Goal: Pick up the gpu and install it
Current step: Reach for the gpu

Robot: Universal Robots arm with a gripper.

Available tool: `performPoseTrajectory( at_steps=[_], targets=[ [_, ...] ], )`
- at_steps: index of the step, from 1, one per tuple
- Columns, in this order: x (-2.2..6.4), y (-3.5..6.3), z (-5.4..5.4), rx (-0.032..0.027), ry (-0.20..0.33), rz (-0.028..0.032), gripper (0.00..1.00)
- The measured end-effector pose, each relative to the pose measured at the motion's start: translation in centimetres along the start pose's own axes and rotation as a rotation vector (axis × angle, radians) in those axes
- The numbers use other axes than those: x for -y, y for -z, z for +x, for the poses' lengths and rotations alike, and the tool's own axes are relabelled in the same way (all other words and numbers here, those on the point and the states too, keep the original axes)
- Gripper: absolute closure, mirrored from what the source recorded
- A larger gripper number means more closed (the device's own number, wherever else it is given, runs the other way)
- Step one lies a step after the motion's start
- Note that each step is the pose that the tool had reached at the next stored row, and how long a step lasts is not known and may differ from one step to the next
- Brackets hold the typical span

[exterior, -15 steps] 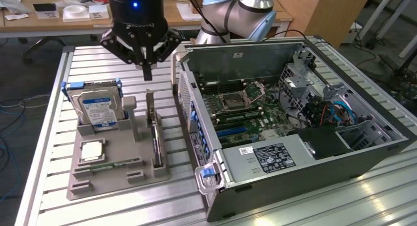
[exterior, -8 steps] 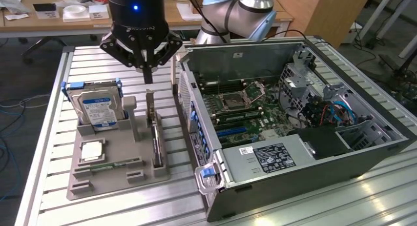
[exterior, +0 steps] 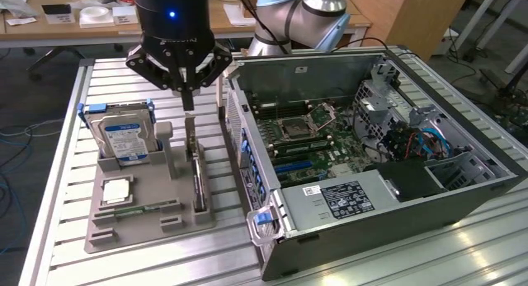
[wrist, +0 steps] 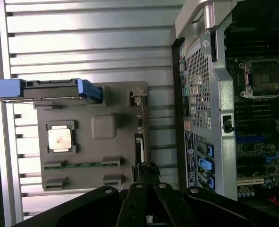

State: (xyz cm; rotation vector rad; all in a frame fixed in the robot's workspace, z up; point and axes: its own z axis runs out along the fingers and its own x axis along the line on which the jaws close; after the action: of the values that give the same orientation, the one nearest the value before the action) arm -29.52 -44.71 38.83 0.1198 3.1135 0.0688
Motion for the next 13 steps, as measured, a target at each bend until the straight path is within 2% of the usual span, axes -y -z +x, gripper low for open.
performPoseTrajectory(
  at_steps=[5, 13],
  targets=[
    [0.53, -0.01, 0.24, 0.0001, 0.000, -0.0001, 0.89],
    [0.73, -0.01, 0.29, 0.0000, 0.000, 0.0000, 0.89]
  ],
)
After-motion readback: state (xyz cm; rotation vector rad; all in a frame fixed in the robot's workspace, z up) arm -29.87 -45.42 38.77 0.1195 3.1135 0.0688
